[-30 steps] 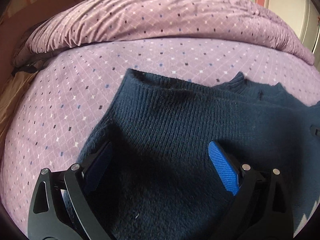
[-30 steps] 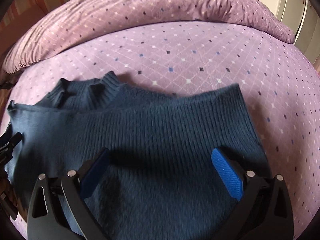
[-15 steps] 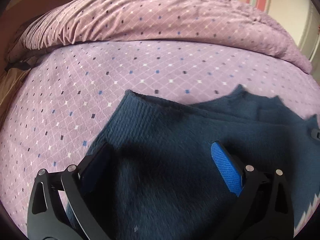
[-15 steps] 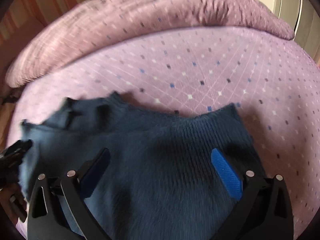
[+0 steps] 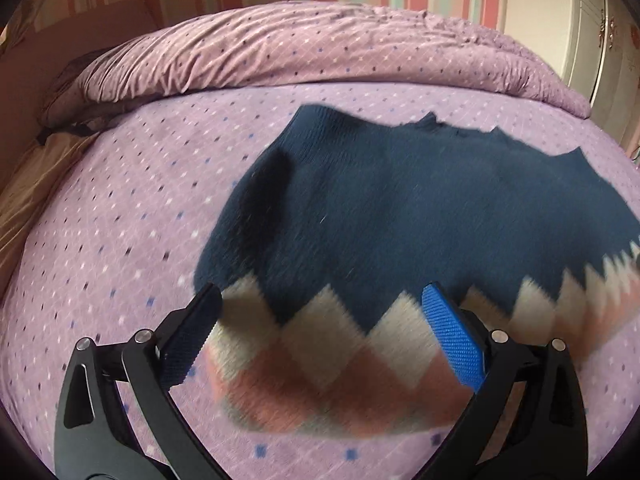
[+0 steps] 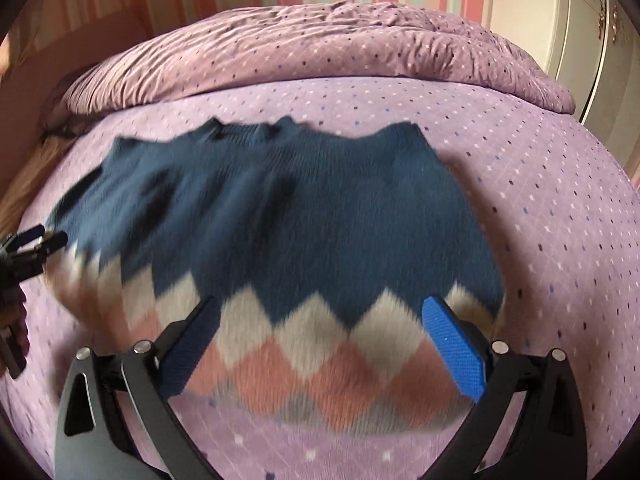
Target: Fold small clothes
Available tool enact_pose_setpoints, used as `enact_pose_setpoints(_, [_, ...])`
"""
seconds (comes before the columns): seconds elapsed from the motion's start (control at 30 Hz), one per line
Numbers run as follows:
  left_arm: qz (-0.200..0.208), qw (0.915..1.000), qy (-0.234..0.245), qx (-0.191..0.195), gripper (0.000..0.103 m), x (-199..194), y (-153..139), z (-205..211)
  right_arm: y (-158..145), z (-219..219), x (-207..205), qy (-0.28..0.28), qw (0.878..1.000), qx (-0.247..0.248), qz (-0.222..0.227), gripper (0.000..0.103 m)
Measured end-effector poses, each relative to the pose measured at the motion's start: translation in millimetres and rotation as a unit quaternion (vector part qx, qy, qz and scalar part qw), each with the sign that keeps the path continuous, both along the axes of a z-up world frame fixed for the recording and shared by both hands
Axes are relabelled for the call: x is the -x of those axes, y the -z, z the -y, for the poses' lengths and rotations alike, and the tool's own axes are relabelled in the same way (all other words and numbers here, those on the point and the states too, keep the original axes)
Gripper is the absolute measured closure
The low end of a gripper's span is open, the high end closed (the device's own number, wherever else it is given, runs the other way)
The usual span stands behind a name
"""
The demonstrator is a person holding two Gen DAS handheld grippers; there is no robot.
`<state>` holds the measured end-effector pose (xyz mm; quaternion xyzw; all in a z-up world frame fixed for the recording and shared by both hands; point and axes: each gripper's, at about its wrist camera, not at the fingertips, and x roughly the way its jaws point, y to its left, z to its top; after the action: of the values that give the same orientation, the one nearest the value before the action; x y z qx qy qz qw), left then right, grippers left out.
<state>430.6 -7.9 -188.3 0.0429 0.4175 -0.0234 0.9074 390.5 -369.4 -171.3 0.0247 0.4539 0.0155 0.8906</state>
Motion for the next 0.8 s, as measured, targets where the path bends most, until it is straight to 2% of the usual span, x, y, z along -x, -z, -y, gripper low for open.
enact_pose_setpoints(0.07, [-0.017, 0.9997, -0.012, -0.011, 0.003, -1, 13, -9, 20, 1, 4, -0.001, 1.0, 0.015, -0.022, 0.002])
enact_pose_setpoints(0.1, [-0.029, 0.9994, -0.02, -0.002, 0.003, -3, 22, -18, 29, 3, 4, 0.0, 0.999, 0.025, -0.027, 0.002])
enact_pose_setpoints(0.13, [-0.043, 0.9984, -0.027, 0.024, 0.003, -4, 29, -28, 35, 4, 4, -0.001, 0.999, 0.032, -0.031, 0.002])
enact_pose_setpoints(0.2, [-0.047, 0.9973, -0.031, 0.046, 0.003, -5, 31, -36, 37, 3, 6, -0.009, 0.998, 0.049, -0.024, 0.002])
enact_pose_setpoints(0.3, [-0.032, 0.9987, -0.028, 0.029, 0.003, -1, 20, -32, 26, -2, 7, 0.003, 0.998, 0.057, -0.024, 0.002])
enact_pose_setpoints(0.43, [-0.004, 0.998, -0.031, 0.056, 0.003, 10, 0, -35, -7, -18, 16, 0.004, 1.0, 0.009, 0.02, 0.002])
enact_pose_setpoints(0.53, [0.012, 0.9972, -0.04, 0.062, 0.003, 16, -15, -39, -14, -53, 18, -0.023, 0.999, 0.007, 0.035, 0.002])
enact_pose_setpoints(0.7, [0.03, 0.9963, -0.043, 0.067, 0.003, 30, -31, -48, 16, -106, 14, -0.047, 0.998, 0.039, 0.013, 0.002])
enact_pose_setpoints(0.73, [0.034, 0.996, -0.044, 0.07, 0.003, 33, -35, -49, 30, -114, 12, -0.046, 0.997, 0.057, -0.003, 0.002])
enact_pose_setpoints(0.8, [0.039, 0.9958, -0.042, 0.071, 0.003, 37, -39, -48, 50, -116, 8, -0.032, 0.997, 0.056, -0.03, 0.001])
